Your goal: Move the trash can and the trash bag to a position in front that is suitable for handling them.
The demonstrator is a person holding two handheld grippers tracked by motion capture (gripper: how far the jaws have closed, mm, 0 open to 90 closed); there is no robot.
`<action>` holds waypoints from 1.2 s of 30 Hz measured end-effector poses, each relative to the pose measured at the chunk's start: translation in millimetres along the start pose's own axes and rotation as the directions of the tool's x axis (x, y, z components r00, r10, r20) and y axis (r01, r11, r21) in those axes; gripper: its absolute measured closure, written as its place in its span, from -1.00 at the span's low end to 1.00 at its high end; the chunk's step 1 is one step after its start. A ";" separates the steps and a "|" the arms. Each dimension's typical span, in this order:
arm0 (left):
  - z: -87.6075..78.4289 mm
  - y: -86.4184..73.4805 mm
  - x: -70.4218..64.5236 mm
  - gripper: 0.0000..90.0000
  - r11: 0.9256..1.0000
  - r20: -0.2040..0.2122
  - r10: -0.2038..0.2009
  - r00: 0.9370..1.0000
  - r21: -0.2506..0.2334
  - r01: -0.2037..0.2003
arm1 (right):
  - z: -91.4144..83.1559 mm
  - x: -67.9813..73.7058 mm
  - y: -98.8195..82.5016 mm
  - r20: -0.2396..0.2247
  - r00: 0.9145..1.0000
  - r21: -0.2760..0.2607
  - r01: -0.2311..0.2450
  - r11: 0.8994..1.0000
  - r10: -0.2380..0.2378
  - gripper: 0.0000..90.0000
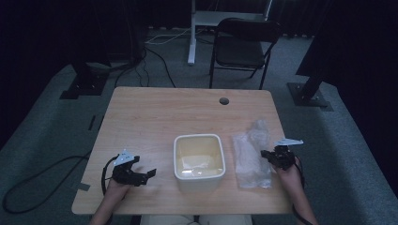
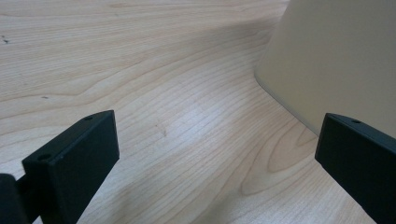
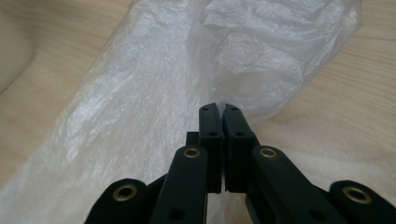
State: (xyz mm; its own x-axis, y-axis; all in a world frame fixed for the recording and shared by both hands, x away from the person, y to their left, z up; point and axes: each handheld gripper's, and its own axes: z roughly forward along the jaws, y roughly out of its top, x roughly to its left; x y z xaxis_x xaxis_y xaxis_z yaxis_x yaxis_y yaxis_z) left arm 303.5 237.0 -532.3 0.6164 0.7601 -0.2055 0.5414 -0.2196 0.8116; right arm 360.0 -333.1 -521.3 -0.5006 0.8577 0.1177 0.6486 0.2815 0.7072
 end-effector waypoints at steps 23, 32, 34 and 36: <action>-9.7 -4.4 4.5 -0.99 1.000 -0.004 0.010 1.000 0.004 -0.010 | -15.3 -20.7 -14.1 -0.013 0.999 0.080 0.032 0.996 -0.031 0.21; -9.8 -8.3 5.7 -0.99 0.999 0.019 0.031 0.999 0.012 -0.032 | -33.5 -19.1 -9.3 0.004 0.999 0.044 -0.033 0.998 0.033 -0.26; -9.1 -9.4 5.0 -0.99 0.999 0.024 0.046 0.999 0.017 -0.046 | -37.6 -16.0 -8.5 0.004 0.999 0.028 -0.047 0.998 0.047 -0.42; -8.6 -10.0 5.0 -0.99 0.999 0.028 0.043 0.999 0.014 -0.044 | -41.0 -12.6 -8.3 -0.010 0.999 0.012 -0.049 0.999 0.049 -0.71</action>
State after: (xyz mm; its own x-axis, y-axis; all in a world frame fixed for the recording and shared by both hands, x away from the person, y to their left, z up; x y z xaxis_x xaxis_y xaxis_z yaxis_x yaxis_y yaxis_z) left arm 296.2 248.3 -536.8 0.6550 0.7326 -0.1853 0.5216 -0.2609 0.8123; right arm 337.3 -363.9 -500.1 -0.4742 0.8659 0.1593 0.6789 0.2443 0.6924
